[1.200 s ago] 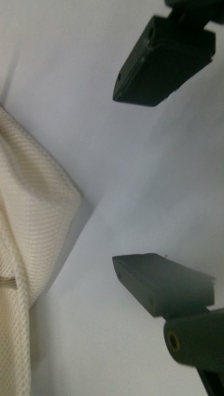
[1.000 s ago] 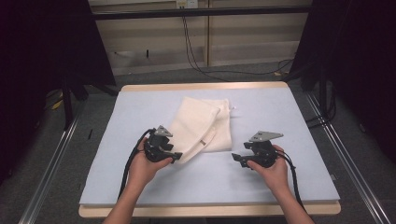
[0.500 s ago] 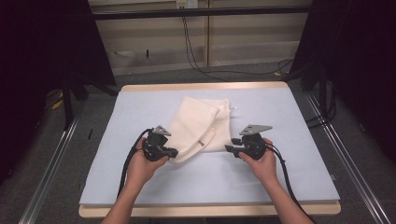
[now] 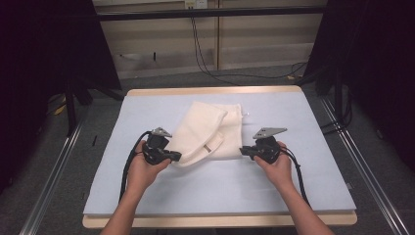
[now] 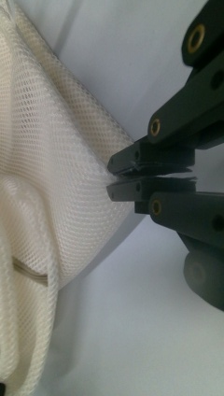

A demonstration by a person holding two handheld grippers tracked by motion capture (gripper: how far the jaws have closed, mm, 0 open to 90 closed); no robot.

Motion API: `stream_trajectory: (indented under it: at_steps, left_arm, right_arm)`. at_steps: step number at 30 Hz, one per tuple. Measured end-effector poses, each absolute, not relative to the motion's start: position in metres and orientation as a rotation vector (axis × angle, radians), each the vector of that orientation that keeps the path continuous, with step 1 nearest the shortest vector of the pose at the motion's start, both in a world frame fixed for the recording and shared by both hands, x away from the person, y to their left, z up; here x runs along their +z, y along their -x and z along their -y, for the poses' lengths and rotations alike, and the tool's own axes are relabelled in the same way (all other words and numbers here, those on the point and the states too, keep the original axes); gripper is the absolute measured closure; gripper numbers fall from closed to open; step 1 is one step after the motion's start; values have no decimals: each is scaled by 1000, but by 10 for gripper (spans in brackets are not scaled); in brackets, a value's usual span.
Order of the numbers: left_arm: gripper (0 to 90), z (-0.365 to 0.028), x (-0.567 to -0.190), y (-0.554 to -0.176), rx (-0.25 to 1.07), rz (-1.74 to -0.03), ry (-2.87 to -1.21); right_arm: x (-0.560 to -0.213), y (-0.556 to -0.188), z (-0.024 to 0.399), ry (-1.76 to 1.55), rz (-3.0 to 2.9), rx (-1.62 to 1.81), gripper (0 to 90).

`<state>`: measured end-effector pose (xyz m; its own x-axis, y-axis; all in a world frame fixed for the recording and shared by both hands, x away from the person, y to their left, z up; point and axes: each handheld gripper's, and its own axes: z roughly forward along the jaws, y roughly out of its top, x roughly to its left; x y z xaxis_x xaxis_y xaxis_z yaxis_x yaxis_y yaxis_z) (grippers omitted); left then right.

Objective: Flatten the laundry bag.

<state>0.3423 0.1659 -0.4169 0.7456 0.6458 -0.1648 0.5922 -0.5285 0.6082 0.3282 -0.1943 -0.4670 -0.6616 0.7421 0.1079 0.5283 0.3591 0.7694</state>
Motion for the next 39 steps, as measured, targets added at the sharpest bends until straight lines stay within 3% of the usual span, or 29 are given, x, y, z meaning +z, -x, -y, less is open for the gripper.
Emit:
stream_trajectory:
  at_steps: [15,31,36,39]
  left_arm:
    - [877,-215,-420,-363,149,-1112,-2198]
    - [879,-239,-439,-379,179,-1227,-2166]
    - [841,-242,-440,-379,161,-1236,-2155]
    - [755,-241,-438,-379,187,-1257,-2143]
  right_arm:
    - [-462,-326,226,-1158,-2312,1107,861]
    - [-463,-332,240,-1218,-2263,1069,861]
    - [-463,-332,240,-1218,-2256,1076,859]
    - [-464,-332,239,-1212,-2262,1071,854]
